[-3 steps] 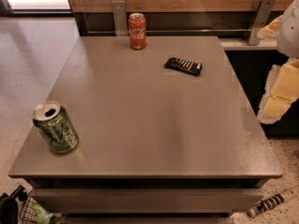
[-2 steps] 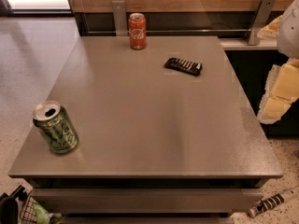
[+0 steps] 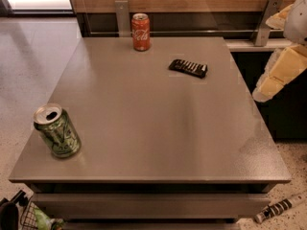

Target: Move rxbar chocolate near green can

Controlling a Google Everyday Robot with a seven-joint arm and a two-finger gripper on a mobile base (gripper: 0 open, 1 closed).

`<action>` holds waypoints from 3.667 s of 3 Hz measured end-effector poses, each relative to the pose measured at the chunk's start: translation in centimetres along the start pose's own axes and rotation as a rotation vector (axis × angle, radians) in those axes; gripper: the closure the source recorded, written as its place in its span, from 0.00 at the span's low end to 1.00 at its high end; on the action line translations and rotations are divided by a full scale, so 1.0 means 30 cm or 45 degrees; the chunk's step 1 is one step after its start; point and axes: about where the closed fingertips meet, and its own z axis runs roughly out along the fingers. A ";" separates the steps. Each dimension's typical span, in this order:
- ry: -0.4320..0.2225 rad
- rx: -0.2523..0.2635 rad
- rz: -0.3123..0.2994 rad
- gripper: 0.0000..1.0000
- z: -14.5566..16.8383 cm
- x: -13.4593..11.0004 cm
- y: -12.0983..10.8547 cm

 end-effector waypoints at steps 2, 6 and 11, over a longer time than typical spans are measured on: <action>-0.442 0.073 0.233 0.00 0.183 -0.102 -0.287; -0.781 -0.060 0.427 0.00 0.517 -0.148 -0.395; -0.937 -0.110 0.431 0.00 0.825 -0.164 -0.416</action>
Offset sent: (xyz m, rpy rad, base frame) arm 0.1513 0.0111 -0.0137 0.5229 -0.1805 -0.1010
